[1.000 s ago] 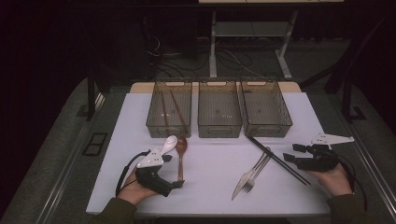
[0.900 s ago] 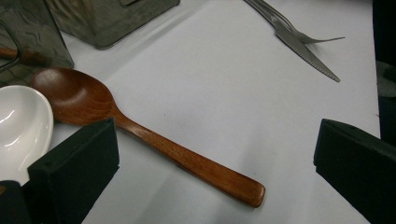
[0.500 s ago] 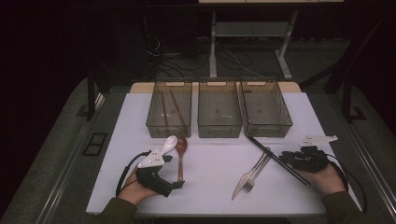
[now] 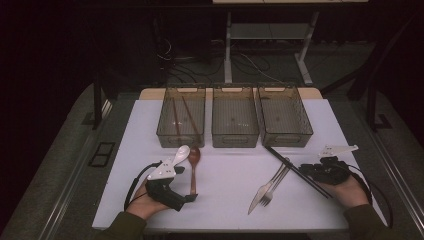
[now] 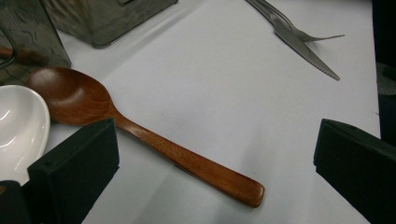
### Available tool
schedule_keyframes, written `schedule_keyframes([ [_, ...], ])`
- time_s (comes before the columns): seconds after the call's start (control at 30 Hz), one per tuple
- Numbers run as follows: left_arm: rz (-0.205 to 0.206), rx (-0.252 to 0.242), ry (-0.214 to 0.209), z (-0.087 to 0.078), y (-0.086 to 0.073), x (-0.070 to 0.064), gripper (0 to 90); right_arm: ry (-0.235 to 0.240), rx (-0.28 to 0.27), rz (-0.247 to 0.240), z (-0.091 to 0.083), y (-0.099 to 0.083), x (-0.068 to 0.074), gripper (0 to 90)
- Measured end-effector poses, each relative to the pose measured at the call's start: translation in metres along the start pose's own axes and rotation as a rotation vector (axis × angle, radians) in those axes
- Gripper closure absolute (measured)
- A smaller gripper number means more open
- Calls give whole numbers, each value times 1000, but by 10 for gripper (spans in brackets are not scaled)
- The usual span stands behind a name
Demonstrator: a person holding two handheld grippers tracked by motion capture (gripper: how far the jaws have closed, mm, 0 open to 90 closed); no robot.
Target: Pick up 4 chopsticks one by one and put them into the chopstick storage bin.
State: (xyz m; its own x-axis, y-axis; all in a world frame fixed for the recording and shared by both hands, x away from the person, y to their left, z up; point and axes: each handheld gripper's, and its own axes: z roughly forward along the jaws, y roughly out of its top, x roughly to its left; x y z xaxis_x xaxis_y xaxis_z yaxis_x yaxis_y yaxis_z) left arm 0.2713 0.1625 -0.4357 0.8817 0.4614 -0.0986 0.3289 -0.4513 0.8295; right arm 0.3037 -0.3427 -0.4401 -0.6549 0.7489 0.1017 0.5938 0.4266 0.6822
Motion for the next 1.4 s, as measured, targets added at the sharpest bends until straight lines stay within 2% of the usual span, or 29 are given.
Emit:
schedule_keyframes([
  [0.63,0,2,-5,1,0,0,0,-5,59,-18,7,-1,0,849],
  [1.13,6,7,-6,1,0,-1,0,-8,65,-16,6,0,-1,859],
  [1.4,5,10,-6,1,0,-1,0,-6,37,-28,0,2,-1,860],
])
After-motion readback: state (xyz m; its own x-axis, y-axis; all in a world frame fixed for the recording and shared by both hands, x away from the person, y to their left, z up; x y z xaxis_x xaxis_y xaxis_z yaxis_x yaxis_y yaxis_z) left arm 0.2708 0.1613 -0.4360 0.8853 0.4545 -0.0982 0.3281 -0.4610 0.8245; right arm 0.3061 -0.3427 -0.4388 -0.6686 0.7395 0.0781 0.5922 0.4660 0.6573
